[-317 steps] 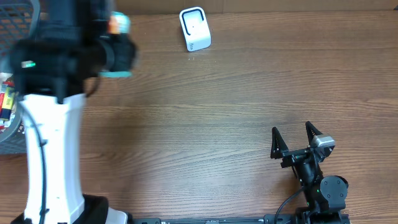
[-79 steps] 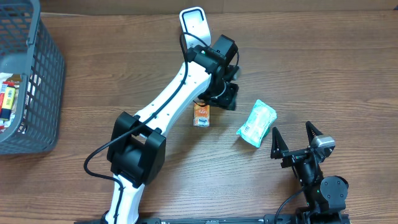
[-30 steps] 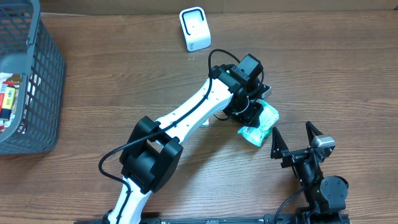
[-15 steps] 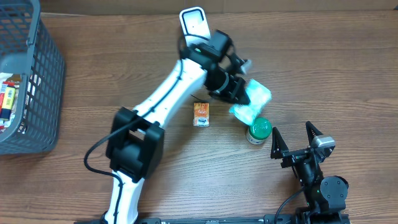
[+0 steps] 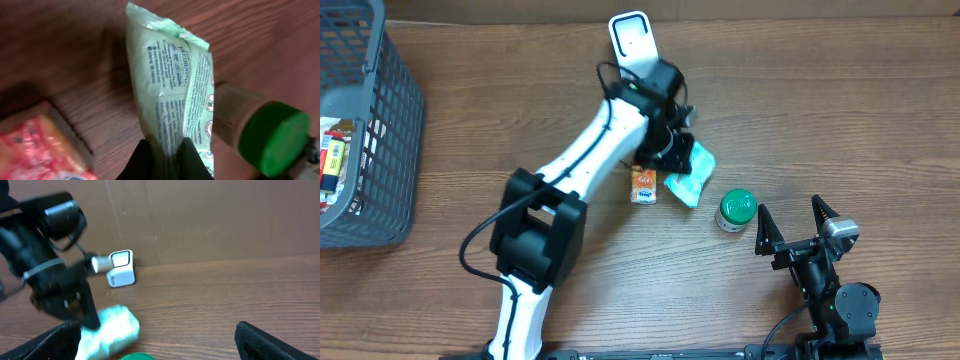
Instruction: Scan the item barcode
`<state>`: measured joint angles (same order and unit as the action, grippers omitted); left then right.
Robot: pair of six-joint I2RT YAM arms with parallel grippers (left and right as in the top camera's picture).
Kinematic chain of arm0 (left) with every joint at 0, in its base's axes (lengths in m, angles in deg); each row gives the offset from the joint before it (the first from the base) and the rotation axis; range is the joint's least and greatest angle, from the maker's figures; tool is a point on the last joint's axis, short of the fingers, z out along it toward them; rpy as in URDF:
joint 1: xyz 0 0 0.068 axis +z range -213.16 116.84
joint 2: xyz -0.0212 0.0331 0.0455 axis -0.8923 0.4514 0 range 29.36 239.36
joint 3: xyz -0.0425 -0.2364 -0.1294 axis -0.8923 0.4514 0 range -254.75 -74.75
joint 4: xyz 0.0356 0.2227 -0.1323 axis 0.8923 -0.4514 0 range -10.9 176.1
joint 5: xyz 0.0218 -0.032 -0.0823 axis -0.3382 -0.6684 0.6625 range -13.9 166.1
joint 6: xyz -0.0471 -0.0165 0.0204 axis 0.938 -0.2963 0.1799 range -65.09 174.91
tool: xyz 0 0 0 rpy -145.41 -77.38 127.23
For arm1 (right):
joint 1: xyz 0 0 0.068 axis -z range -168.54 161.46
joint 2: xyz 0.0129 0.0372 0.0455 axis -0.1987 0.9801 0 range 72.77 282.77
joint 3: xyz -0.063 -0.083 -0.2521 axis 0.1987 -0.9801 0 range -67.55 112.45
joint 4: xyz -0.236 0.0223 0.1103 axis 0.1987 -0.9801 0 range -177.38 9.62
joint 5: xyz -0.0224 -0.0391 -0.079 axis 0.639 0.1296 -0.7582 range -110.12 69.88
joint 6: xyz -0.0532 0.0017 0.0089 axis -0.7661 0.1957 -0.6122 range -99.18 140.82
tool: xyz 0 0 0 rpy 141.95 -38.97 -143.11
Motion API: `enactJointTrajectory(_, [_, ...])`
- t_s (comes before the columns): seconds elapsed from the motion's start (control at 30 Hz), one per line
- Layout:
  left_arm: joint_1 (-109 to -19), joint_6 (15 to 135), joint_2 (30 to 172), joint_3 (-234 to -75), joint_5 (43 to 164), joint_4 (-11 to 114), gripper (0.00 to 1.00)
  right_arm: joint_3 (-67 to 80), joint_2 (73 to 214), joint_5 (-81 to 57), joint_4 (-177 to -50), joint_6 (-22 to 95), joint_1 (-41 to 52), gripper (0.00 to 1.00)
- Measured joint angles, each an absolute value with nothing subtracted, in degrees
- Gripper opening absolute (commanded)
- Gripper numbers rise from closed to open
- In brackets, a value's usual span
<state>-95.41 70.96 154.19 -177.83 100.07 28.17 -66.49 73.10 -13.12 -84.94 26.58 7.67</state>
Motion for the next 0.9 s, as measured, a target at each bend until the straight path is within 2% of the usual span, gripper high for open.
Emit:
enactJointTrajectory(0.1, [-97.71,74.77,154.21,-174.93,96.97,30.68,0.04,-66.49,73.1,-13.12,-84.91,26.56,7.67,1.0])
enactJointTrajectory(0.17, [-99.15,76.97,154.24,-173.81,95.52,31.88,0.15,-66.49,73.1,-13.12,-84.91,26.56,7.67,1.0])
enactJointTrajectory(0.23, [-99.81,78.11,154.24,-173.44,94.74,32.19,0.31,-66.49,73.1,-13.1,-84.89,26.56,7.67,1.0])
enactJointTrajectory(0.3, [-99.94,79.38,154.24,-173.44,94.28,32.32,0.38,-66.49,73.1,-13.12,-84.94,26.56,7.67,1.0])
enactJointTrajectory(0.7, [-92.62,78.26,153.95,-179.58,96.42,24.91,0.45,-66.49,73.1,-13.1,-84.89,26.56,7.67,1.0])
enactJointTrajectory(0.9, [-87.87,75.9,150.06,-181.31,92.18,19.12,0.45,-66.49,73.1,-13.1,-84.89,26.58,7.69,1.0])
